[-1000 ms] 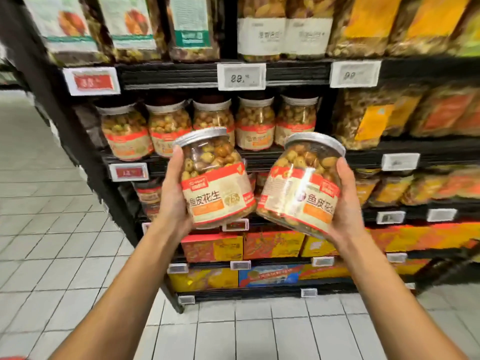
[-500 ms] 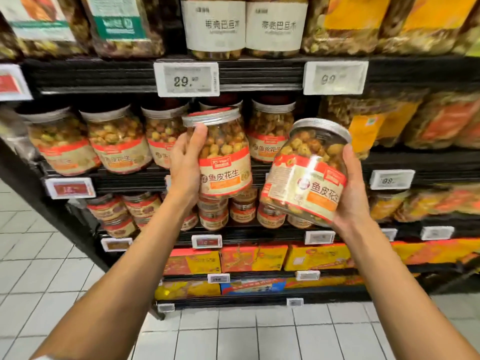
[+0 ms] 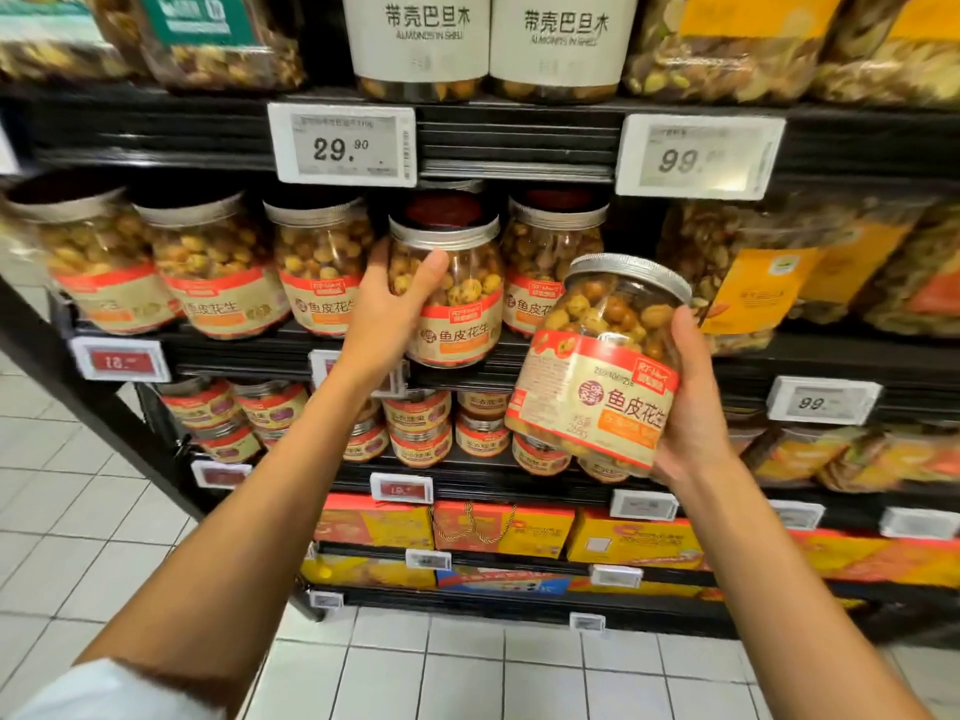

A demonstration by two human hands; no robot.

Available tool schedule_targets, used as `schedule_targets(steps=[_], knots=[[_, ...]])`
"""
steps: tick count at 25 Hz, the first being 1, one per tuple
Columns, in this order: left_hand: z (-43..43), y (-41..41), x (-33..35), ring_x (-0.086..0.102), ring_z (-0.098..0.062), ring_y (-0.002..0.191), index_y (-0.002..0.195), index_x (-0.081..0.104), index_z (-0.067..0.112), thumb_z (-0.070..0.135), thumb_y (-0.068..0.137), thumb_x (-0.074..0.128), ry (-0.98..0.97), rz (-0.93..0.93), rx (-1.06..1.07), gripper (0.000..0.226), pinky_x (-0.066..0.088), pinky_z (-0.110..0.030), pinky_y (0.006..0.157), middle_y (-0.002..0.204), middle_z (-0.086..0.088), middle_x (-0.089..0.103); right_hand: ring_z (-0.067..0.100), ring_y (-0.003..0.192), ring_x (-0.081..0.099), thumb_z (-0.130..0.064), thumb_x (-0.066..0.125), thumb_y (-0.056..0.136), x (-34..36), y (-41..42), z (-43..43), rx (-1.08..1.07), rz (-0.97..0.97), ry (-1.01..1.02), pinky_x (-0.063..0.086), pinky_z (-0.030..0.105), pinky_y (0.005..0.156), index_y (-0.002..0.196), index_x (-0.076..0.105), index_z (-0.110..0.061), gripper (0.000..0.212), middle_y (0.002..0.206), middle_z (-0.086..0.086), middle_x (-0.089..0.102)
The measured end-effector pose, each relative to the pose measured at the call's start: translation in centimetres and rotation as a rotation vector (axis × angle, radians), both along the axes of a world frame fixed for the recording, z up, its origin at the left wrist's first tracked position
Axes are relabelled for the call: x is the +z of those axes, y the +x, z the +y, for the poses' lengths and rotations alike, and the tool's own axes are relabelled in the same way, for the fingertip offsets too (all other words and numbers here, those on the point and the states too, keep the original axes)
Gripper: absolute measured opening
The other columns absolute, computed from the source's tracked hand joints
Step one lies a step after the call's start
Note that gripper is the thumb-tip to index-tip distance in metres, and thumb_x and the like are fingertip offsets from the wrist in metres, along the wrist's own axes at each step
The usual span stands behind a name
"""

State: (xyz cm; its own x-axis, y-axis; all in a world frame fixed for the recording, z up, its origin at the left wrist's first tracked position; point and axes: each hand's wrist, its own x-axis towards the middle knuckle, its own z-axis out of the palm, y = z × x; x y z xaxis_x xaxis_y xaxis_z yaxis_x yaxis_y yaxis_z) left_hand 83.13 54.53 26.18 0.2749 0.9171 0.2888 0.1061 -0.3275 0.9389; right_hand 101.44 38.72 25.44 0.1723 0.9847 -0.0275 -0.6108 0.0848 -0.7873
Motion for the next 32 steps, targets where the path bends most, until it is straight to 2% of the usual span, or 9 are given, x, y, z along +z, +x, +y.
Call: schedule_targets(steps=[5, 8, 11, 17, 21, 23, 26, 28, 32], knots=[[-6.0, -1.1, -3.0, 0.027, -0.006, 0.136, 0.141, 0.035, 0.007, 0.037, 0.098, 0.038, 0.383, 0.216, 0.319, 0.053, 0.019, -0.003, 0.106, 0.144, 0.001, 0.035, 0.024, 0.098, 0.068, -0.059, 0.085, 0.038, -0.3, 0.1, 0.5, 0.031, 0.009, 0.03, 0.057, 0.039, 0.075, 0.102, 0.07, -0.019, 0.077, 0.105, 0.008, 0.072], [-9.3, -1.1, -6.6, 0.021, -0.016, 0.143, 0.143, 0.033, 0.009, 0.032, 0.097, 0.038, 0.545, 0.392, 0.131, 0.052, 0.028, -0.034, 0.115, 0.154, -0.005, 0.018, 0.022, 0.095, 0.07, -0.058, 0.084, 0.042, -0.2, 0.1, 0.5, 0.056, 0.021, 0.072, 0.057, 0.036, 0.072, 0.091, 0.076, -0.022, 0.062, 0.101, 0.007, 0.073], [-8.3, -1.4, -6.6, 0.045, -0.041, 0.128, 0.144, 0.033, 0.007, 0.026, 0.096, 0.044, 0.435, 0.45, 0.099, 0.053, 0.044, -0.057, 0.096, 0.154, -0.002, 0.016, 0.021, 0.093, 0.07, -0.058, 0.082, 0.045, -0.2, 0.2, 0.3, 0.063, 0.006, 0.099, 0.057, 0.035, 0.071, 0.089, 0.077, -0.024, 0.056, 0.099, 0.005, 0.074], [-6.9, -1.8, -6.8, 0.032, -0.031, 0.138, 0.138, 0.043, 0.003, 0.03, 0.094, 0.044, 0.771, 0.684, 0.155, 0.052, 0.031, -0.047, 0.112, 0.15, -0.016, 0.03, 0.021, 0.095, 0.07, -0.058, 0.083, 0.044, -0.3, 0.2, 0.4, 0.067, -0.001, 0.081, 0.057, 0.037, 0.074, 0.089, 0.077, -0.024, 0.057, 0.101, 0.006, 0.074], [-6.3, -0.7, -5.8, 0.019, -0.024, 0.142, 0.141, 0.037, 0.003, 0.021, 0.094, 0.051, 0.693, 0.736, 0.122, 0.052, 0.015, -0.039, 0.117, 0.152, -0.012, 0.024, 0.022, 0.092, 0.07, -0.057, 0.085, 0.038, -0.2, 0.4, 0.3, 0.065, -0.027, 0.046, 0.058, 0.037, 0.073, 0.086, 0.078, -0.023, 0.059, 0.098, 0.007, 0.074], [-6.6, -0.6, -5.3, 0.023, -0.023, 0.142, 0.14, 0.039, 0.003, 0.02, 0.095, 0.05, 0.61, 0.668, 0.129, 0.049, 0.016, -0.035, 0.118, 0.152, -0.012, 0.029, 0.024, 0.092, 0.07, -0.056, 0.087, 0.033, 0.1, 0.4, 0.4, 0.047, -0.046, 0.024, 0.058, 0.039, 0.074, 0.087, 0.077, -0.019, 0.066, 0.099, 0.009, 0.074], [-8.7, 0.4, -2.8, 0.05, -0.007, 0.122, 0.127, 0.055, 0.018, 0.04, 0.093, 0.04, 0.2, 0.168, 0.077, 0.043, 0.037, -0.03, 0.106, 0.13, 0.002, 0.056, 0.028, 0.101, 0.066, -0.056, 0.087, 0.035, 1.0, 0.3, 0.9, -0.017, -0.133, 0.023, 0.054, 0.044, 0.088, 0.106, 0.067, -0.011, 0.086, 0.109, 0.015, 0.069], [-9.8, 2.2, -1.2, 0.057, -0.006, 0.114, 0.122, 0.052, 0.036, 0.06, 0.084, 0.038, -0.109, -0.098, -0.14, 0.047, 0.045, -0.032, 0.101, 0.124, 0.007, 0.06, 0.031, 0.108, 0.062, -0.052, 0.081, 0.056, 1.4, -0.1, 1.4, -0.069, -0.249, 0.048, 0.048, 0.047, 0.097, 0.118, 0.059, -0.006, 0.08, 0.116, 0.019, 0.065], [-11.0, 4.7, 0.0, 0.063, -0.014, 0.107, 0.132, 0.041, 0.017, 0.069, 0.06, 0.067, -0.084, -0.173, -0.206, 0.092, 0.052, -0.034, 0.091, 0.118, -0.001, 0.062, 0.02, 0.098, 0.068, -0.048, 0.054, 0.08, 2.3, -1.0, 2.1, -0.196, -0.535, 0.053, 0.055, 0.035, 0.086, 0.119, 0.057, -0.009, 0.055, 0.105, 0.006, 0.071]])
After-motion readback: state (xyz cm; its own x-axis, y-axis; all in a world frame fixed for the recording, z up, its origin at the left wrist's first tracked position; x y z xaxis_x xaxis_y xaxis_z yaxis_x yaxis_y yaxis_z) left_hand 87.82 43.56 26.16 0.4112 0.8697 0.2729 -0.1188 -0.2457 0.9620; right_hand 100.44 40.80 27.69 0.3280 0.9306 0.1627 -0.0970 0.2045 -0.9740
